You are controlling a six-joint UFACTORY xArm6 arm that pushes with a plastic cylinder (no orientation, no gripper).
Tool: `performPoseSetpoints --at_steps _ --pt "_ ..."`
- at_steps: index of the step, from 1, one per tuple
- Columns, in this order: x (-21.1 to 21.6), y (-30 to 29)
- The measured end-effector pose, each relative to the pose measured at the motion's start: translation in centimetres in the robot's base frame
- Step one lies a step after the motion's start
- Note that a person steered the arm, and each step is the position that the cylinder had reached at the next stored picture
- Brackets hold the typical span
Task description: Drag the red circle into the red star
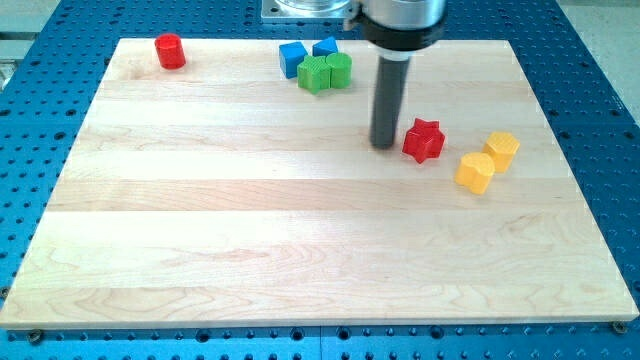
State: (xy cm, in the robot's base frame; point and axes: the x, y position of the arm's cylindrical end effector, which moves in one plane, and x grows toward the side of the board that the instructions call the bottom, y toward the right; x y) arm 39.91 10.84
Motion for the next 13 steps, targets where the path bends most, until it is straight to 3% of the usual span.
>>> performPoseSetpoints --at_steps 1,2,3,4,5,6,7,9,11,12,13 --pt "0.1 3.4" --pt "0.4 0.0" --pt "0.7 -14.4" --pt "-2.8 -31.1" --pt "-9.5 -40.4" --pt "-19.3 -40.2" --pt "-19.0 -32.5" --pt "-4.2 -16.3" --pt "1.1 -21.6" --pt "0.1 -18.8" --pt "0.2 -8.7"
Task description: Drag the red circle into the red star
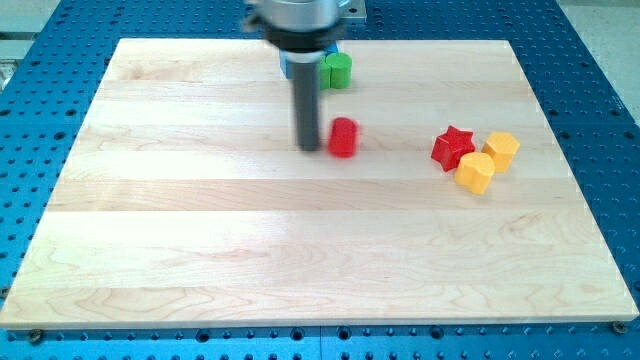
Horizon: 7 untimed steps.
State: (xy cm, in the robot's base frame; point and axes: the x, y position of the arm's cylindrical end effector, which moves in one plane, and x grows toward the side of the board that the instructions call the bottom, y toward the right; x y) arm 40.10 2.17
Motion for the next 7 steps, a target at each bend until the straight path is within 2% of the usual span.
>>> performPoseSetpoints --at_steps 2,3,4,6,7 --pt "1.2 0.8" --pt "-0.9 0.1" --pt "-0.7 4.3" --pt "1.9 8.6" --pt "2.0 7.4"
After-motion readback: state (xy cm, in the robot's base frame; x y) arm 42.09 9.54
